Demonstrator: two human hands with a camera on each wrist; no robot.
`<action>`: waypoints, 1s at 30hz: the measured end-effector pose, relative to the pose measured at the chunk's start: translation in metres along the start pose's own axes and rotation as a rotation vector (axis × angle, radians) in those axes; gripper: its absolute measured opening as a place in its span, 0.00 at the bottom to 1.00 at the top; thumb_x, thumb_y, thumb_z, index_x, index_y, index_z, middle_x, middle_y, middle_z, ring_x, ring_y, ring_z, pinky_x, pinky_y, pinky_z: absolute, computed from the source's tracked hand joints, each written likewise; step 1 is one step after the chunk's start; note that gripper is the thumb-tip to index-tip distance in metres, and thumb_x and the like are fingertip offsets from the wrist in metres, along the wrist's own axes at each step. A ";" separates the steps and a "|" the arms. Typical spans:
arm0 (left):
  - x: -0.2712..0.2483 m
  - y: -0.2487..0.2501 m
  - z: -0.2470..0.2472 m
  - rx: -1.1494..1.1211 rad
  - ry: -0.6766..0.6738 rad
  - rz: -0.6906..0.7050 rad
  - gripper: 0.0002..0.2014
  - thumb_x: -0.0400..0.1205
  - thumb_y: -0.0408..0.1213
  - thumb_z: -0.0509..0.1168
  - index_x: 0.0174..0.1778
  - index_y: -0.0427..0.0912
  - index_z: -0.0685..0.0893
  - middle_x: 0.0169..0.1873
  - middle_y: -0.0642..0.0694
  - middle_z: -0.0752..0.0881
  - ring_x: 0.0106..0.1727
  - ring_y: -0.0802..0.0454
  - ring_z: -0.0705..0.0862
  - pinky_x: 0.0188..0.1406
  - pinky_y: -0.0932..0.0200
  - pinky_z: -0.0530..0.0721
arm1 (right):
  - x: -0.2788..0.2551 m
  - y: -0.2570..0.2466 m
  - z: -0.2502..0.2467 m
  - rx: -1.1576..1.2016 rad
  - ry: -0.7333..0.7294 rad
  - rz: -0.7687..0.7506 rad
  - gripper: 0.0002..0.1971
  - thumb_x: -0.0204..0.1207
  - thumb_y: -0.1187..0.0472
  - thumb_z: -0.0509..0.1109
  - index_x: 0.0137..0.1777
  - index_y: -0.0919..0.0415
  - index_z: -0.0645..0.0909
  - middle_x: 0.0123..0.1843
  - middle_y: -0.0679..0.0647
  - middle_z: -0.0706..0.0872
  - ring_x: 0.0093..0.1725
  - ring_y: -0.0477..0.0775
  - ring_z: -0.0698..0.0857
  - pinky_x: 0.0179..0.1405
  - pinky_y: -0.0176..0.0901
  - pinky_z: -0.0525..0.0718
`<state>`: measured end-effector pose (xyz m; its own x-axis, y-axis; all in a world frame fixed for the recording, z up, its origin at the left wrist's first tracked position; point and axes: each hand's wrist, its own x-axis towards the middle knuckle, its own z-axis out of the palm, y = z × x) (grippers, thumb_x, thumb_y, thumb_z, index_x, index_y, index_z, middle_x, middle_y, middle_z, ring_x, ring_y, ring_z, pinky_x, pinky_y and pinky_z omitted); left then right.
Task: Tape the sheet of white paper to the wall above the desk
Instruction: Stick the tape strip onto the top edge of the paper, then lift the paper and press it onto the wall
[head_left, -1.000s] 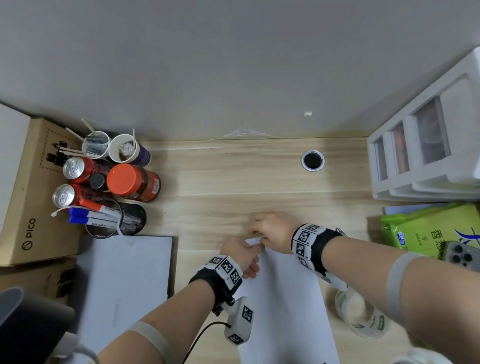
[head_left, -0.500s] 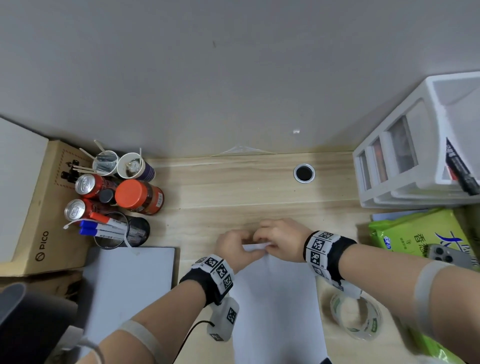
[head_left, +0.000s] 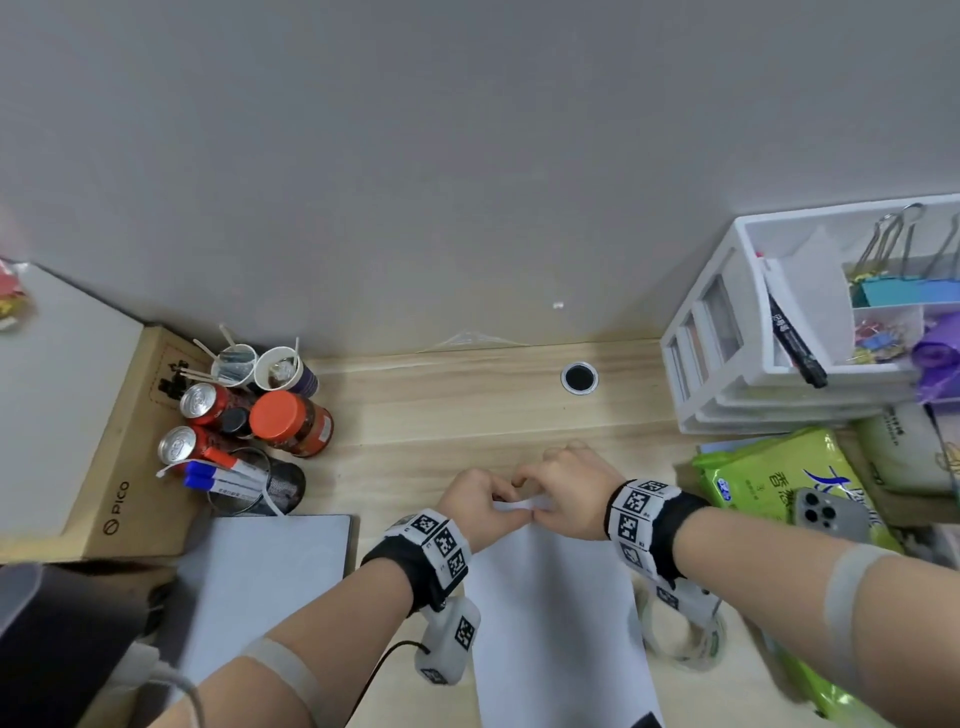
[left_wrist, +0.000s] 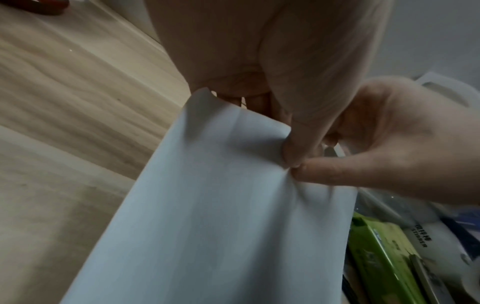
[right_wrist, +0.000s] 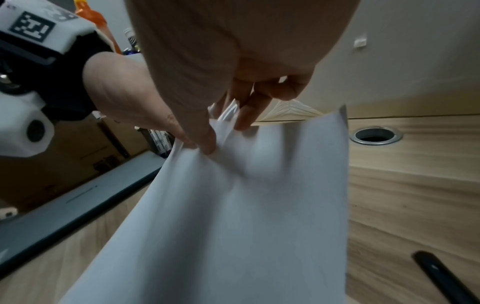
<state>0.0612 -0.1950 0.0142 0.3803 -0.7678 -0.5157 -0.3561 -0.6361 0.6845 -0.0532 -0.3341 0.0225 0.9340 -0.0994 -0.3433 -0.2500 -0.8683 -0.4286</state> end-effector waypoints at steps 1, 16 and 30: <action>-0.003 0.004 -0.001 -0.001 0.007 0.004 0.11 0.77 0.35 0.77 0.29 0.39 0.88 0.15 0.65 0.79 0.26 0.62 0.78 0.30 0.80 0.71 | -0.003 -0.001 -0.001 0.010 0.002 0.020 0.16 0.73 0.49 0.69 0.61 0.47 0.79 0.50 0.49 0.92 0.53 0.57 0.87 0.64 0.51 0.72; -0.012 0.075 -0.066 0.105 0.070 0.121 0.14 0.77 0.41 0.76 0.25 0.54 0.85 0.24 0.59 0.82 0.27 0.68 0.78 0.31 0.71 0.74 | -0.028 0.000 -0.088 0.519 0.157 0.187 0.06 0.71 0.54 0.76 0.35 0.49 0.84 0.40 0.55 0.91 0.40 0.53 0.87 0.46 0.51 0.86; -0.035 0.277 -0.229 0.142 0.465 0.506 0.08 0.80 0.40 0.75 0.38 0.40 0.93 0.37 0.43 0.94 0.36 0.57 0.86 0.40 0.61 0.85 | -0.050 -0.023 -0.331 0.334 0.706 0.060 0.09 0.75 0.53 0.76 0.37 0.56 0.85 0.37 0.47 0.88 0.45 0.48 0.86 0.54 0.44 0.82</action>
<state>0.1450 -0.3270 0.3397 0.4527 -0.8798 0.1448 -0.6820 -0.2371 0.6919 -0.0099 -0.4704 0.3265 0.8296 -0.5245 0.1913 -0.2643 -0.6707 -0.6930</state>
